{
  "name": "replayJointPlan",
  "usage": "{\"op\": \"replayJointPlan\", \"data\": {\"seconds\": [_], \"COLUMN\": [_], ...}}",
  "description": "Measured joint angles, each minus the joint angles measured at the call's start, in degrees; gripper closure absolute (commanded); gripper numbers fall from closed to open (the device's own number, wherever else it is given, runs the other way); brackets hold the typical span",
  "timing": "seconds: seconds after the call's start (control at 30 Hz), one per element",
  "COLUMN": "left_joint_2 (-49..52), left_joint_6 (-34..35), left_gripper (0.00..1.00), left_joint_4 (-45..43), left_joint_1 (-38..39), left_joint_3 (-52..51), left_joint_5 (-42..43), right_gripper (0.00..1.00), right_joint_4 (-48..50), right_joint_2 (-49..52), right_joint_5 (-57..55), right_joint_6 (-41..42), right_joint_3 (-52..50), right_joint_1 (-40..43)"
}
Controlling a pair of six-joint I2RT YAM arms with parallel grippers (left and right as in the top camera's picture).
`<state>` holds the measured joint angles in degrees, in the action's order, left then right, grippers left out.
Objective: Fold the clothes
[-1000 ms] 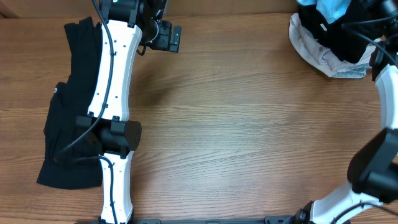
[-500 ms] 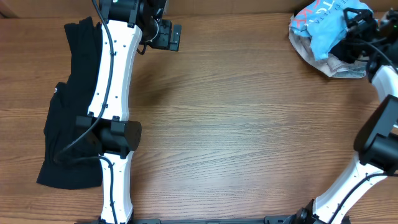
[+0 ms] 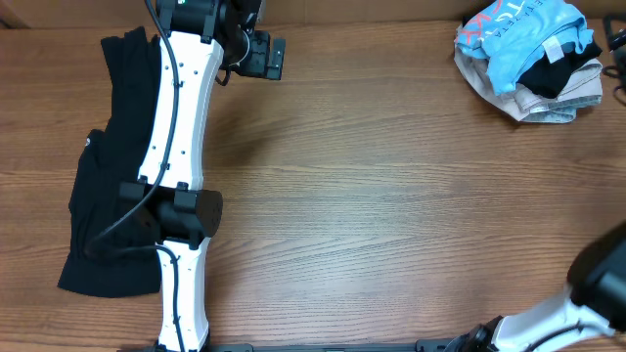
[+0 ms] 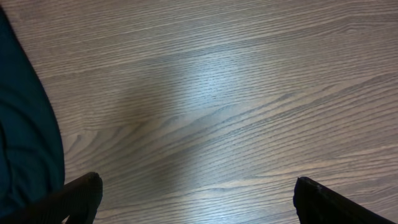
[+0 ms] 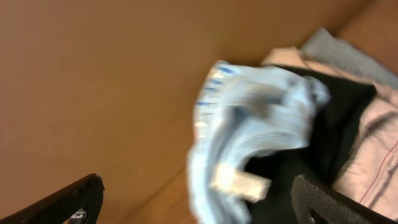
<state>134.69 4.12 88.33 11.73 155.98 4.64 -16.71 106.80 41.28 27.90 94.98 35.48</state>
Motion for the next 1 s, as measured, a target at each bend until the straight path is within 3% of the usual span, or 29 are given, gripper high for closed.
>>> {"op": "replayJointPlan", "data": {"seconds": [0.23,0.5,0.77,1.0], "left_joint_2": [0.0,0.0,0.0,0.0], "left_joint_6": [0.0,0.0,0.0,0.0], "left_gripper": [0.00,0.00,0.00,0.00], "left_joint_4": [0.0,0.0,0.0,0.0], "left_joint_1": [0.0,0.0,0.0,0.0], "left_joint_3": [0.0,0.0,0.0,0.0], "left_joint_5": [0.0,0.0,0.0,0.0], "right_gripper": [0.00,0.00,0.00,0.00], "right_joint_4": [-13.1,-31.4,-40.6,-41.6], "right_joint_2": [-14.2,-25.2,-34.3,-32.7], "right_joint_5": [0.5,-4.0,-8.8,-10.7], "right_joint_6": [-10.0,-22.5,-25.2,-25.6], "right_joint_3": [0.7,0.7,0.8,0.8], "right_joint_1": [-3.1,-15.6,-29.2,-31.1]}}
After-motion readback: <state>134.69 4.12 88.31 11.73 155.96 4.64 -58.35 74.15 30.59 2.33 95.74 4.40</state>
